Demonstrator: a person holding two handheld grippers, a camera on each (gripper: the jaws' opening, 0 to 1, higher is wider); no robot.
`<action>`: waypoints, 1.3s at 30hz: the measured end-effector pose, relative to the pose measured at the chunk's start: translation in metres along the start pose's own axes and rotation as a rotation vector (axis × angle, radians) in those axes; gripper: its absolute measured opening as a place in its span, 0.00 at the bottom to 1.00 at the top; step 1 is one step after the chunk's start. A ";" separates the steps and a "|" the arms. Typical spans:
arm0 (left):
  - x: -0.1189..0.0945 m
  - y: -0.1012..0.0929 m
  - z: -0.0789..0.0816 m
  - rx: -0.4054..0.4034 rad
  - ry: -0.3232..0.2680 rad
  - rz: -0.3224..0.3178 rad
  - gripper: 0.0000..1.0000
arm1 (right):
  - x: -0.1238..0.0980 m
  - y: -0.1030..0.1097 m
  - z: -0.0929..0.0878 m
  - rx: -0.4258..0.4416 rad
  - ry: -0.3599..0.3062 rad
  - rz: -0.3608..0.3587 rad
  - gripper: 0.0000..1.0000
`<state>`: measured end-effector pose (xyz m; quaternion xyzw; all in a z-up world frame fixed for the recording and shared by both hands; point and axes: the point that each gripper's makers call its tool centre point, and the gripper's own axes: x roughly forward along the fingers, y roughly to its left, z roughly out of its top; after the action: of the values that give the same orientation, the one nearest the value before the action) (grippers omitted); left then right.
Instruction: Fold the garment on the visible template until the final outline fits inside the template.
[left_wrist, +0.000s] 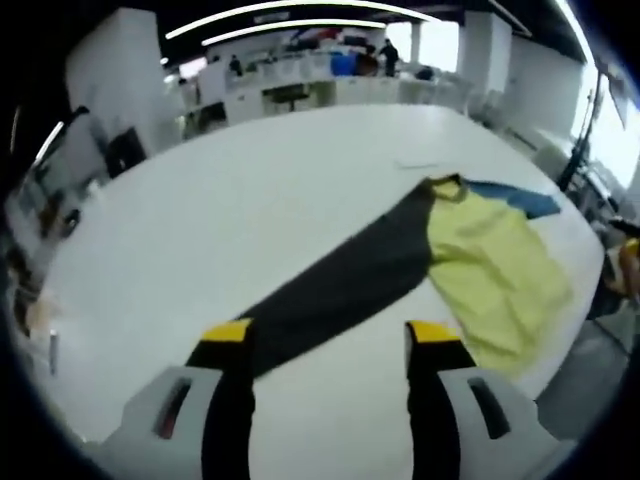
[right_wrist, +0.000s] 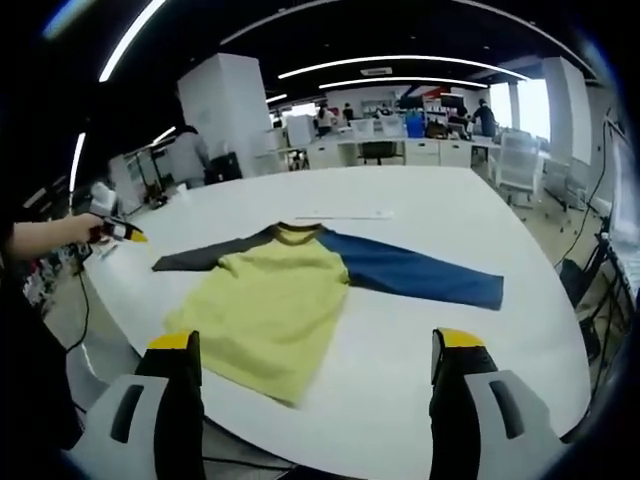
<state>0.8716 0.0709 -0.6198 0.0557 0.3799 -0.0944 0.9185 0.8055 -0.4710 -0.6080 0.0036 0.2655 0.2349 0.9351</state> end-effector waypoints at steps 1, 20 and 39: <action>-0.003 -0.006 0.001 0.003 -0.007 -0.008 0.58 | -0.001 -0.001 0.000 -0.001 -0.001 0.001 0.95; -0.048 -0.070 0.018 -0.011 -0.155 -0.105 0.77 | -0.019 -0.011 0.002 -0.038 -0.009 0.022 0.95; -0.102 -0.108 0.001 -0.032 -0.239 -0.094 0.92 | -0.026 -0.016 0.001 -0.037 -0.021 0.030 0.95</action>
<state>0.7786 -0.0218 -0.5499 0.0116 0.2716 -0.1371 0.9525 0.7932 -0.4973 -0.5965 -0.0073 0.2512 0.2538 0.9340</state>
